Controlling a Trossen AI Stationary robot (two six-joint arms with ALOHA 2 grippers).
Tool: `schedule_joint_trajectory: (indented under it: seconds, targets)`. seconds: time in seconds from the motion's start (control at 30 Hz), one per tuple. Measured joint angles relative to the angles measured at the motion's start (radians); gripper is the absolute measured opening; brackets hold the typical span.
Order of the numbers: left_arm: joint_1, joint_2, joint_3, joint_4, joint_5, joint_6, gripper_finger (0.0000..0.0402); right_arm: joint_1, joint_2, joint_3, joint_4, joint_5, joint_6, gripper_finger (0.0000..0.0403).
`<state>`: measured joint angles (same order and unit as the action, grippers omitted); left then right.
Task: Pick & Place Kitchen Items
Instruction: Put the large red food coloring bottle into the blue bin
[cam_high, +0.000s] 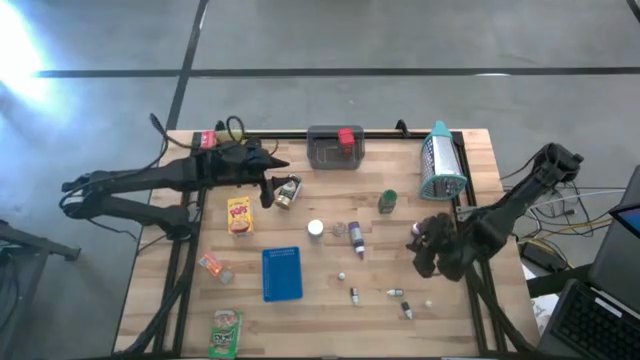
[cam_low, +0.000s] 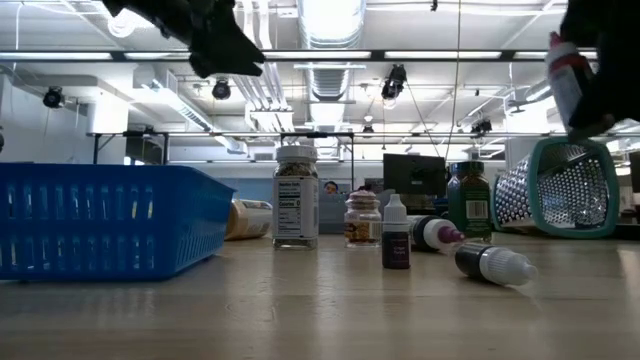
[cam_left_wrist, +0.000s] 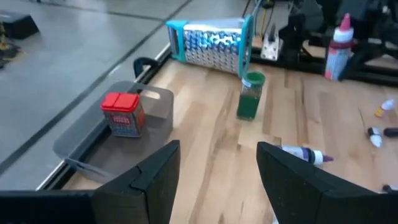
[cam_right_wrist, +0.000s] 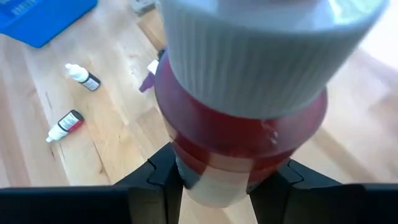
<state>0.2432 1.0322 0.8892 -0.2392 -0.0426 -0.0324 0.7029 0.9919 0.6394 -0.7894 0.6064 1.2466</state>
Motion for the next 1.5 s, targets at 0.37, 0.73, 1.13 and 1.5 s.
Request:
schedule_joint_trajectory:
  seconds: [0.37, 0.73, 1.13, 1.5]
  targets:
    - [0.000, 0.250, 0.311, -0.213, 0.103, 0.048, 0.0218, -0.224, -0.022, 0.116, 0.022, -0.187, -0.420, 0.0130]
    - [0.000, 0.512, 0.604, -0.315, 0.304, 0.137, 0.0218, -0.330, 0.077, 0.222, 0.016, -0.355, -0.601, 0.0130]
    - [-0.019, 0.641, 0.752, -0.374, 0.397, 0.214, 0.0218, -0.401, 0.307, 0.455, -0.177, -0.519, -0.737, 0.0130]
    - [-0.089, 0.654, 0.754, -0.281, 0.466, 0.208, 0.0218, -0.511, 0.407, 0.612, -0.278, -0.543, -0.870, 0.0130]
